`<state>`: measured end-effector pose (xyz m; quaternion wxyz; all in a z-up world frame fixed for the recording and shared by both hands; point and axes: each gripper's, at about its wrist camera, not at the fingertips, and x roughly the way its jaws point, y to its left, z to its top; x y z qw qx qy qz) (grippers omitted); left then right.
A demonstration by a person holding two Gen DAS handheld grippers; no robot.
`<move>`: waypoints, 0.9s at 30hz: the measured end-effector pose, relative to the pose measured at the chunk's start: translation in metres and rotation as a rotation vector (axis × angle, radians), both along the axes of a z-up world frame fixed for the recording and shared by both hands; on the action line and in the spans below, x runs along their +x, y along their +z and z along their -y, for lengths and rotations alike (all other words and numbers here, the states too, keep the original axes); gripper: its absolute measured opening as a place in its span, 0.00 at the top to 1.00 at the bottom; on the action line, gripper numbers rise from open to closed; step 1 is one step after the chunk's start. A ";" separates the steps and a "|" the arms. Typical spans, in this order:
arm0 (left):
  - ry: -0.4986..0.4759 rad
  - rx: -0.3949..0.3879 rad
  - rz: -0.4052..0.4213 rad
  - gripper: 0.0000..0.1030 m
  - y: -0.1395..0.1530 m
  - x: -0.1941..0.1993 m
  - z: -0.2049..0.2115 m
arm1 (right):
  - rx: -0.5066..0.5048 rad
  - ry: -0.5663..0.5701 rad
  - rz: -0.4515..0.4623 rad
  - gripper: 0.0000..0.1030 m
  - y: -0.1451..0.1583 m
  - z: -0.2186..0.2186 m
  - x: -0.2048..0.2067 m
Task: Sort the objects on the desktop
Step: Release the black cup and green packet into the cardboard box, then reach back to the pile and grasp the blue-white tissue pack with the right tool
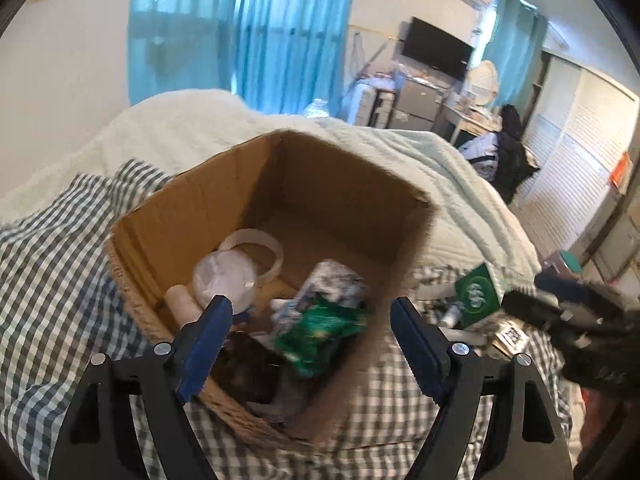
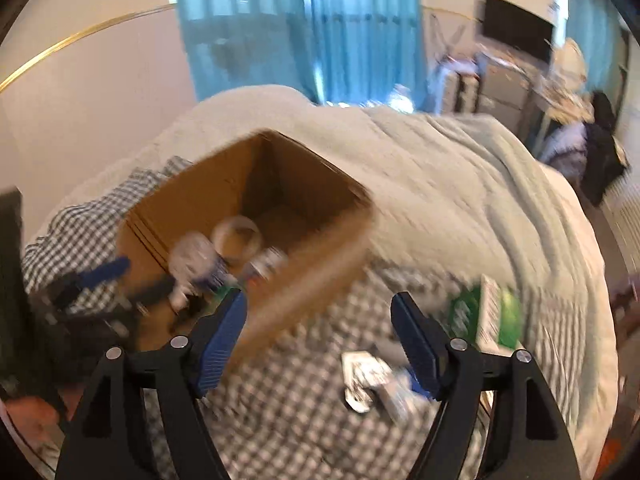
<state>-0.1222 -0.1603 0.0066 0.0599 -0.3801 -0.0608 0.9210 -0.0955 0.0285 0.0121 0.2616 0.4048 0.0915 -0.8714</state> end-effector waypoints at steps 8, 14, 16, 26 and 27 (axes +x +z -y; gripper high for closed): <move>-0.146 0.019 0.009 0.18 0.000 0.026 -0.073 | -0.020 -0.247 0.122 0.28 -0.043 -0.105 -0.016; -0.197 0.001 0.096 0.18 -0.035 0.033 -0.112 | -0.022 -0.312 0.140 0.28 -0.059 -0.151 -0.018; -0.199 0.017 0.143 0.18 -0.051 0.033 -0.120 | -0.019 -0.318 0.149 0.28 -0.065 -0.160 -0.018; -0.193 -0.023 0.246 0.18 -0.103 0.031 -0.153 | -0.004 -0.303 0.186 0.28 -0.094 -0.190 -0.018; -0.196 -0.028 0.251 0.18 -0.107 0.030 -0.156 | -0.003 -0.296 0.190 0.28 -0.097 -0.192 -0.017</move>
